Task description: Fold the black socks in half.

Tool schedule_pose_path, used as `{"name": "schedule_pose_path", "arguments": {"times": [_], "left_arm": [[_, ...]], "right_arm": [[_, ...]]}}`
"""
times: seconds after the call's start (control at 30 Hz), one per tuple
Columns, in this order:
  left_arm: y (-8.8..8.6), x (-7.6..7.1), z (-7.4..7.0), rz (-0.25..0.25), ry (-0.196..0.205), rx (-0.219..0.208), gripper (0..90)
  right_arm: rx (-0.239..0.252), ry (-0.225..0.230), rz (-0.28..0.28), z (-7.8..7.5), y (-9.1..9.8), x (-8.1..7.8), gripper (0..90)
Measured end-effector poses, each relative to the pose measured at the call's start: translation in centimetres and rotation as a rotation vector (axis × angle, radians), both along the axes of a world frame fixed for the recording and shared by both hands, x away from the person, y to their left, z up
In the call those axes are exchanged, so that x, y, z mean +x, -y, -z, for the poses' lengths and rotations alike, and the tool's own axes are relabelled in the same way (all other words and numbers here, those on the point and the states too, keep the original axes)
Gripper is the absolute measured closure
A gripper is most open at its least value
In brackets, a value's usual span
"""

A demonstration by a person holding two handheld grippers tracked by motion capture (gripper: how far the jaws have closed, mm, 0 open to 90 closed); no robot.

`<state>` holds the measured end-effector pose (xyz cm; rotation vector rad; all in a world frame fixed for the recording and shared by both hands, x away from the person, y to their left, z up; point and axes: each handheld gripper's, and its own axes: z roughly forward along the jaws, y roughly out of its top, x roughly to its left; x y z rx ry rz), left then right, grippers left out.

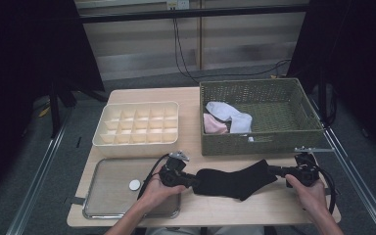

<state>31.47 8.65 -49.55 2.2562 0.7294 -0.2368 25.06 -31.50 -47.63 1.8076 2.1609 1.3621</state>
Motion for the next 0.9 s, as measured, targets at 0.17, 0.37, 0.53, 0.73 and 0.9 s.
{"name": "schedule_pose_path", "arguments": {"times": [0.17,0.37,0.53,0.73,0.9], "left_arm": [[0.2,-0.1,0.0,0.008,-0.009,0.002,75.5],[0.2,-0.1,0.0,0.004,-0.013,-0.003,74.5],[0.3,-0.3,-0.1,0.005,-0.004,0.017,73.5],[0.4,-0.4,-0.2,0.003,-0.007,0.020,72.9],[0.4,-0.4,-0.2,0.012,-0.005,0.022,73.6]], "right_arm": [[0.013,0.024,-0.016,-0.8,-0.3,0.2,82.8],[0.019,0.045,-0.032,-1.6,-1.1,0.4,82.7],[0.031,0.057,-0.055,-2.2,-1.9,0.5,82.7],[0.044,0.062,-0.082,-2.6,-2.8,0.8,82.7],[0.050,0.069,-0.101,-2.9,-3.6,1.0,82.7]]}}
